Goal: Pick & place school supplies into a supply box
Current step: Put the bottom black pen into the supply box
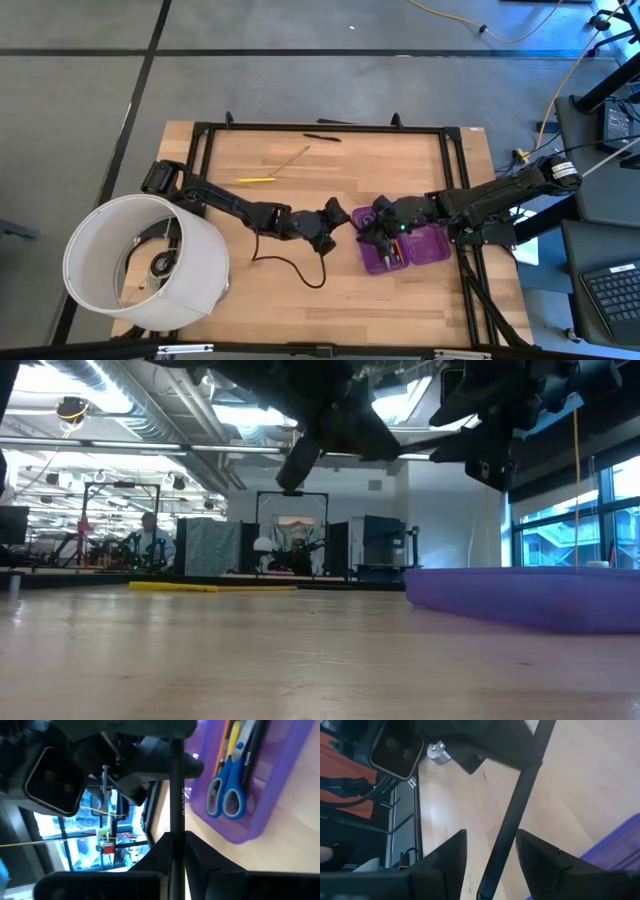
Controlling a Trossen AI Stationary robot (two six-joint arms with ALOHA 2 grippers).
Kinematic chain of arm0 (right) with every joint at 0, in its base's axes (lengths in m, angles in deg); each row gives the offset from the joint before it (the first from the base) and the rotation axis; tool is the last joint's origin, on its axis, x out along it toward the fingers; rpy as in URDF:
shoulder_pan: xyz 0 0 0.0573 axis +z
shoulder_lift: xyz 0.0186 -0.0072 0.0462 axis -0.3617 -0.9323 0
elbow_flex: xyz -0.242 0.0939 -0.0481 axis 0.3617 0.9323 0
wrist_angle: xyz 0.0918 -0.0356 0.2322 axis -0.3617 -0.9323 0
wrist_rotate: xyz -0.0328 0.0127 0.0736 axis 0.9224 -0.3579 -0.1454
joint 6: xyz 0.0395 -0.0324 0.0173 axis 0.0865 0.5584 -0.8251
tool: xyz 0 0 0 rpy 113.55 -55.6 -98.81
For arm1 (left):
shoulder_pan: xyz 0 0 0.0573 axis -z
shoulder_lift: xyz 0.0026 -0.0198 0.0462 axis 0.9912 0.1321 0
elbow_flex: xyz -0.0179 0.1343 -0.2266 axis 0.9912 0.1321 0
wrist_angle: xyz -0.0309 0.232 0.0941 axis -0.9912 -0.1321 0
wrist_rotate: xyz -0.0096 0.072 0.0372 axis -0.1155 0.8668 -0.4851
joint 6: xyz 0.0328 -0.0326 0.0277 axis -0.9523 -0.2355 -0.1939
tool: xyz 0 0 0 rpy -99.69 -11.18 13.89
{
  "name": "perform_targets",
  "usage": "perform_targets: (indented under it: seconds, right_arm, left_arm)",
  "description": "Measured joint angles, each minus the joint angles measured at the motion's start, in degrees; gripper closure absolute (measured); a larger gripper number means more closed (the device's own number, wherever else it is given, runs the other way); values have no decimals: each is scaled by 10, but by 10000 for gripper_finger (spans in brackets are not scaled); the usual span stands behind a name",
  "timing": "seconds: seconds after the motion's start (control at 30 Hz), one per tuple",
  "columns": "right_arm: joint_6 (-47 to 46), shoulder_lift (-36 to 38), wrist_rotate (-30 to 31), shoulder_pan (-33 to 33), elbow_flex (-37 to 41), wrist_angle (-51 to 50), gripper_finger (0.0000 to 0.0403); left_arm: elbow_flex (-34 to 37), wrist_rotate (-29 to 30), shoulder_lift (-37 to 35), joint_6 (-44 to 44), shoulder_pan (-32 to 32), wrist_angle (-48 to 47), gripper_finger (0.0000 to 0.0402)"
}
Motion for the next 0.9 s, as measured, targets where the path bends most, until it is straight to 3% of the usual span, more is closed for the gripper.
perform_targets:
  seconds: [0.2, 0.57, 0.77, 0.9]
  right_arm:
    - [3, 0, -1, 0, 0, 0, 255]
    - [3, -1, 3, -1, 1, -22, 360]
    - [6, -1, 1, 0, 1, -33, 362]
    - [2, -1, -1, 0, 0, -33, 358]
  left_arm:
    - [0, 14, 0, -30, 0, 13, 382]
    - [0, 24, -2, -92, 4, 9, 382]
    - [0, 25, -2, -183, 15, 12, 382]
    - [0, 33, -1, -158, 16, 12, 373]
